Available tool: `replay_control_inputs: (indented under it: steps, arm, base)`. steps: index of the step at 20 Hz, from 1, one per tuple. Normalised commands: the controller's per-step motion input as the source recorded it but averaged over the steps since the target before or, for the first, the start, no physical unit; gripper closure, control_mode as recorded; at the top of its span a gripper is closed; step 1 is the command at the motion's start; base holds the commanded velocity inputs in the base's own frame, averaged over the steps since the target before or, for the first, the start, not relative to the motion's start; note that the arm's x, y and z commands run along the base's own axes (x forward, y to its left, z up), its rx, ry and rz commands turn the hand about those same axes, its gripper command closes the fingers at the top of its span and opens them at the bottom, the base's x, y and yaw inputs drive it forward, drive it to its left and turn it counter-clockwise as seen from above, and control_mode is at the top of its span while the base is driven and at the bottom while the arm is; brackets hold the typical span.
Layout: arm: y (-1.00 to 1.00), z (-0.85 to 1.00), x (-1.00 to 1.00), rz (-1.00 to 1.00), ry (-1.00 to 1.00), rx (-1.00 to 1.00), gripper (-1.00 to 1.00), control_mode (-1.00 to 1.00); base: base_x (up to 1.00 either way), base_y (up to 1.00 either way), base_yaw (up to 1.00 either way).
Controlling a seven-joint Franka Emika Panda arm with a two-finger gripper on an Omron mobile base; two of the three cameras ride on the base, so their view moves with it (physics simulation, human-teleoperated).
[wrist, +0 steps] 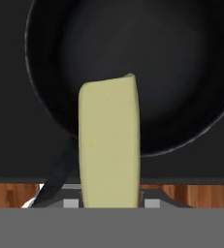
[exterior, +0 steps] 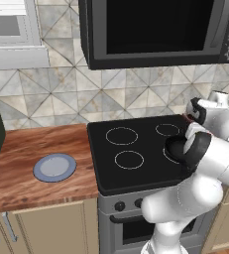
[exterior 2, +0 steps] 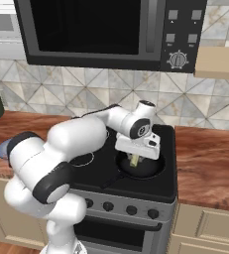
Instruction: Pick up the butter stick and place it in the pan. Then turn on the burner for the pan.
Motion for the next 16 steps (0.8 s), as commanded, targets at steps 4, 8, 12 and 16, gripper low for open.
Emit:
replay_control_inputs:
  steps: [4,8,12,16]
  arm:
    - [-0.27,-0.46,0.28,-0.03,0.0,-0.05,1.0,-1.0]
    - [-0.19,-0.32,0.3,-0.02,0.0,-0.06,1.0,-1.0]
    - [-0.03,-0.27,0.28,0.0,0.0,-0.05,1.0,-1.0]
    - [0.0,-0.16,0.36,0.0,0.0,-0.01,1.0,-1.0]
  base:
    - [0.0,0.0,0.0]
    - [0.0,0.0,0.0]
    - [0.0,0.0,0.0]
    - [0.0,0.0,0.0]
